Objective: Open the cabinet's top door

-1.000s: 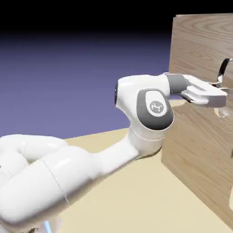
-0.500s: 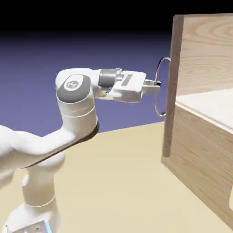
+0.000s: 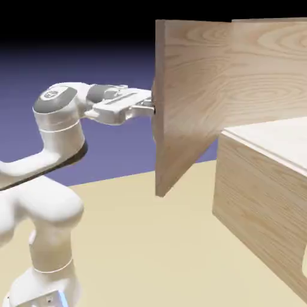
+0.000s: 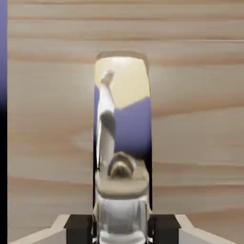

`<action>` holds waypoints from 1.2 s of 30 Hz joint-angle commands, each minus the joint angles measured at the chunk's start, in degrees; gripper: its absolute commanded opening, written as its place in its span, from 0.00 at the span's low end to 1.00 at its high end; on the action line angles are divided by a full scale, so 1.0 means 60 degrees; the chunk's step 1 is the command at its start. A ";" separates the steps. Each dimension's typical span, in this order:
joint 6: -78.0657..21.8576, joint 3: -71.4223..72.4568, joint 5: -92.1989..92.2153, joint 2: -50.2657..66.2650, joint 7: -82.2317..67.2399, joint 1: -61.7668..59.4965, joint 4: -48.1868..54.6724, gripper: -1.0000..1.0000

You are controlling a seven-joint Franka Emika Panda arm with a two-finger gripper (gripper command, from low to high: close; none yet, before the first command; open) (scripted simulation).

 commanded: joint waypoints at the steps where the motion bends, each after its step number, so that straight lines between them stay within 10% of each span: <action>1: -0.0178 0.0347 0.0307 0.0079 0.0073 0.0011 0.0008 0.00; 18: -0.3723 0.6231 0.5556 0.3282 0.1717 -0.1021 0.2088 0.00; 36: -0.7823 1.1933 0.8737 0.6695 0.2759 -0.6694 0.7809 0.00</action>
